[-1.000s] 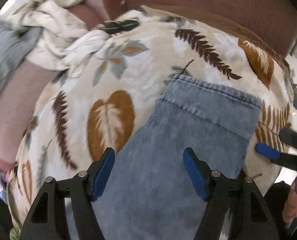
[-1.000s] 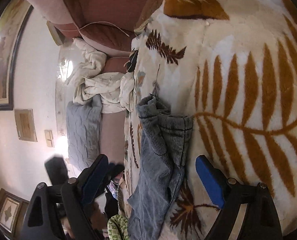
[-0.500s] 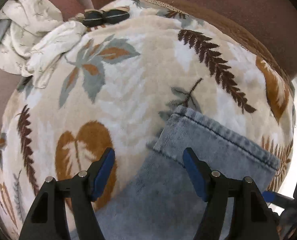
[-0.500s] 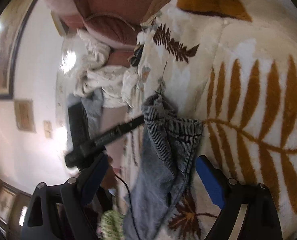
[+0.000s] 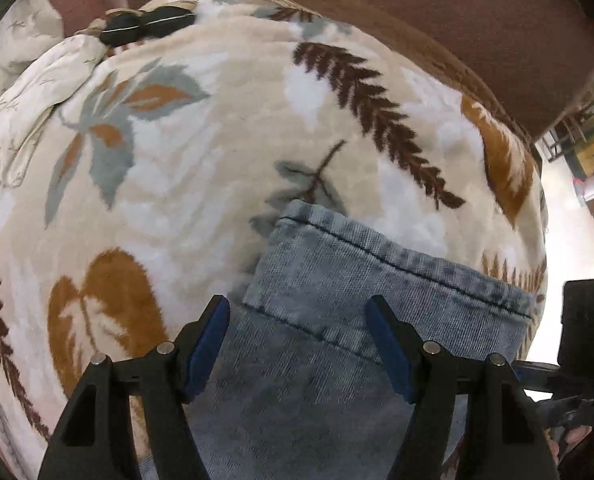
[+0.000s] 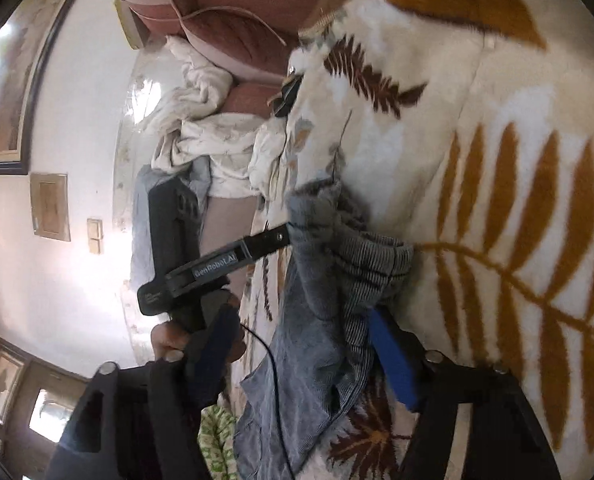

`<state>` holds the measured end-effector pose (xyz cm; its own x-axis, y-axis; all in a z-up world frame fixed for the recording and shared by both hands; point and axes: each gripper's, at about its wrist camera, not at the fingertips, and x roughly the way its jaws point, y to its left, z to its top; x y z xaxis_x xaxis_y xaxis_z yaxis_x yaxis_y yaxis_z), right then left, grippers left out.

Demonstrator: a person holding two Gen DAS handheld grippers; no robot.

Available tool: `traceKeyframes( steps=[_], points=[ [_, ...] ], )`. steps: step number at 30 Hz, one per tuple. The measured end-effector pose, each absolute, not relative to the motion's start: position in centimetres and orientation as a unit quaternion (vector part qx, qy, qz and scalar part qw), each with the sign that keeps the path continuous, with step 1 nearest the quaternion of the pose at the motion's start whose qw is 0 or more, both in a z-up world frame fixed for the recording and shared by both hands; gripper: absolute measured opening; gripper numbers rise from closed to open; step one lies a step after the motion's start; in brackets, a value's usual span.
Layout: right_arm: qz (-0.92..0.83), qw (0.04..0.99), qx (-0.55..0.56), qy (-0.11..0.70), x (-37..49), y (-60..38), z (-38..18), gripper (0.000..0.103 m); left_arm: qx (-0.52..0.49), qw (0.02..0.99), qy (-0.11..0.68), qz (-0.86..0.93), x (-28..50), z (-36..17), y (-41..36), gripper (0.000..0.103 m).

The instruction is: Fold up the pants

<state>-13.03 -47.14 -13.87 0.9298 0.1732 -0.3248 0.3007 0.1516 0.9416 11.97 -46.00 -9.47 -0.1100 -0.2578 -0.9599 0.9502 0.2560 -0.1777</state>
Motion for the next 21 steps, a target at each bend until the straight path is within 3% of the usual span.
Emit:
traceKeyframes(
  steps=[2, 9, 13, 15, 17, 21],
  points=[
    [-0.051, 0.725, 0.661, 0.184, -13.2, -47.4, -14.4, 0.063, 0.337, 0.582, 0.536, -0.510, 11.5, -10.3, -46.5, 0.072],
    [-0.062, 0.715, 0.672, 0.183, -13.3, -47.7, -15.0, 0.063, 0.319, 0.595, 0.522, -0.521, 10.4, -10.2, -47.2, 0.074],
    [-0.063, 0.716, 0.670, 0.186, -12.9, -47.8, -14.9, 0.062, 0.327, 0.598, 0.505, -0.530, 8.8, -9.9, -47.5, 0.061],
    [-0.063, 0.720, 0.665, 0.187, -12.6, -47.8, -14.8, 0.057, 0.330, 0.600, 0.498, -0.533, 8.1, -9.5, -47.6, 0.053],
    [-0.061, 0.728, 0.654, 0.196, -12.3, -47.9, -14.7, 0.036, 0.332, 0.603, 0.493, -0.533, 7.7, -9.3, -47.4, 0.045],
    [-0.045, 0.736, 0.644, 0.205, -11.7, -47.5, -14.6, 0.026, 0.319, 0.614, 0.492, -0.529, 7.5, -8.8, -47.0, 0.034]
  ],
)
